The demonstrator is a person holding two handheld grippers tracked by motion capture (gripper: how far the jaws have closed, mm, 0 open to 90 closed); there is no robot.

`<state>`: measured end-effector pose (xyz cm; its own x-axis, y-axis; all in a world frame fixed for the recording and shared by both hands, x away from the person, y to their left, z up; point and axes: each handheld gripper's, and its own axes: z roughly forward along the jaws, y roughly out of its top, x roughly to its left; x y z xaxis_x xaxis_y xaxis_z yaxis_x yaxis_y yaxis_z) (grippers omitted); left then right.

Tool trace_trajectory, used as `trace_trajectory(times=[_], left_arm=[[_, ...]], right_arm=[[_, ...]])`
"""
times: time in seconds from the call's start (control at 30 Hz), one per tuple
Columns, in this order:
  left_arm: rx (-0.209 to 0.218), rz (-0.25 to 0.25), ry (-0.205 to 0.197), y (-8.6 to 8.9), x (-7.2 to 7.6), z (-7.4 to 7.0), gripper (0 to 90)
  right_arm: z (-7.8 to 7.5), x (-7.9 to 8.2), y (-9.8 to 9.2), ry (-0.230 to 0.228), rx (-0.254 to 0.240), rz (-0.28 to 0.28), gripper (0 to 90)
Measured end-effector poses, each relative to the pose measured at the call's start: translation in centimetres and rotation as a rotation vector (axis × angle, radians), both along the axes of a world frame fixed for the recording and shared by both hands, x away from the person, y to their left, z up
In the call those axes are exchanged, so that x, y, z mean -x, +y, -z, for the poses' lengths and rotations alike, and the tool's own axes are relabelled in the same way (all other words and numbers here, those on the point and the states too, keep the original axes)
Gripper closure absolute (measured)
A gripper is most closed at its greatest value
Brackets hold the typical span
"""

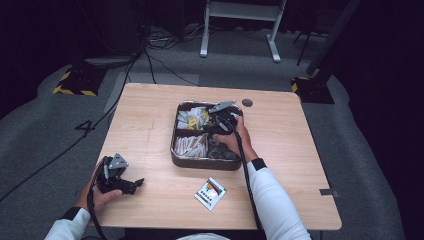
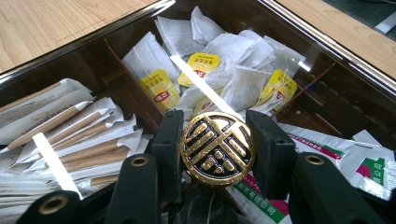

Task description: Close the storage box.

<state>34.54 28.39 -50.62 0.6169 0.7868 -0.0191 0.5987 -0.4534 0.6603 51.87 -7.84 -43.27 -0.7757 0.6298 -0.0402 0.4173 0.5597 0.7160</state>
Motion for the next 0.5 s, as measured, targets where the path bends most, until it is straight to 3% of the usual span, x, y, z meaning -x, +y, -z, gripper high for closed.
trace_trajectory(times=[0.5], left_arm=[[0.003, -0.004, 0.002, -0.02, 0.03, 0.01, 0.1]], right_arm=[[0.12, 0.23, 0.05, 0.014, 0.010, -0.012, 59.5]])
